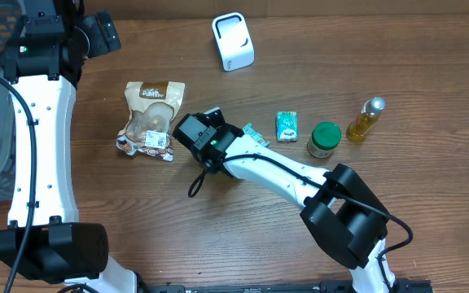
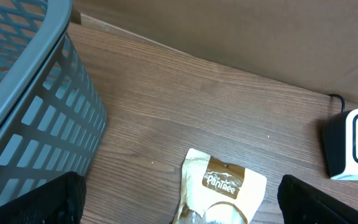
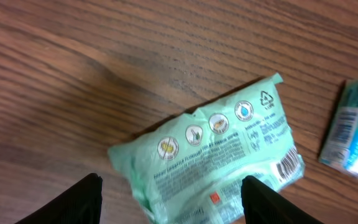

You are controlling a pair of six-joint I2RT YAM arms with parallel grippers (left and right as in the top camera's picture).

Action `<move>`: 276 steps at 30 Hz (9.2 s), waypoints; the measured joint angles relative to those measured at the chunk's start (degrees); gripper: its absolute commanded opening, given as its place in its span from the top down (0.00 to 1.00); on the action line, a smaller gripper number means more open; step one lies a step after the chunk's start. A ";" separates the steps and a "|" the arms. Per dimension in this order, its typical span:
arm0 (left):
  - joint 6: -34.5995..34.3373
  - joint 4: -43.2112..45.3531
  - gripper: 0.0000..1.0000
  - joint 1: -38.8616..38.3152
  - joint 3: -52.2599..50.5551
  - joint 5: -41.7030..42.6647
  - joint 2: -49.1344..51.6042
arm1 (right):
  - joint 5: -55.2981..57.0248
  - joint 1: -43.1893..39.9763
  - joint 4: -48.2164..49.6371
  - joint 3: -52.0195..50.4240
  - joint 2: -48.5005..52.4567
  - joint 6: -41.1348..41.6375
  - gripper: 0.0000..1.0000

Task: Scan the item barcode

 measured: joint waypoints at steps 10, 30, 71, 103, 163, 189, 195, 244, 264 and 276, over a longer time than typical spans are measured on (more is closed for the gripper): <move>0.00 0.00 0.00 0.00 0.00 0.02 0.00 | -2.67 -1.73 10.23 -8.02 0.00 -0.15 0.40; 0.00 0.00 0.00 0.00 0.00 0.02 0.00 | -2.60 -2.01 13.07 -9.60 -0.26 -0.42 0.52; 0.00 0.00 0.00 0.00 0.00 0.02 0.00 | -20.28 -5.73 10.71 -4.59 -3.61 -26.86 0.70; 0.00 0.00 0.00 0.00 0.00 0.02 0.00 | -13.42 -5.68 -3.17 0.17 1.07 -0.83 0.52; 0.00 0.00 0.01 0.00 0.00 0.02 0.00 | -22.40 -5.22 -12.96 17.38 5.40 -12.39 0.67; 0.00 0.00 0.01 0.00 0.00 0.02 0.00 | -24.33 -6.91 9.99 0.90 4.96 -17.75 0.87; 0.00 0.00 0.00 0.00 0.00 0.02 0.00 | -22.05 -6.91 9.75 1.16 4.96 -17.81 0.76; 0.00 0.00 0.01 0.00 0.00 0.02 0.00 | -10.75 -6.78 8.98 -9.66 -1.51 -33.27 0.61; 0.00 0.00 0.01 0.00 0.00 0.02 0.00 | -10.01 -6.88 7.30 -9.18 -2.14 -31.61 0.96; 0.00 -0.02 0.01 0.00 0.00 0.02 0.00 | -30.60 -11.41 -2.19 2.64 -6.75 -30.29 0.97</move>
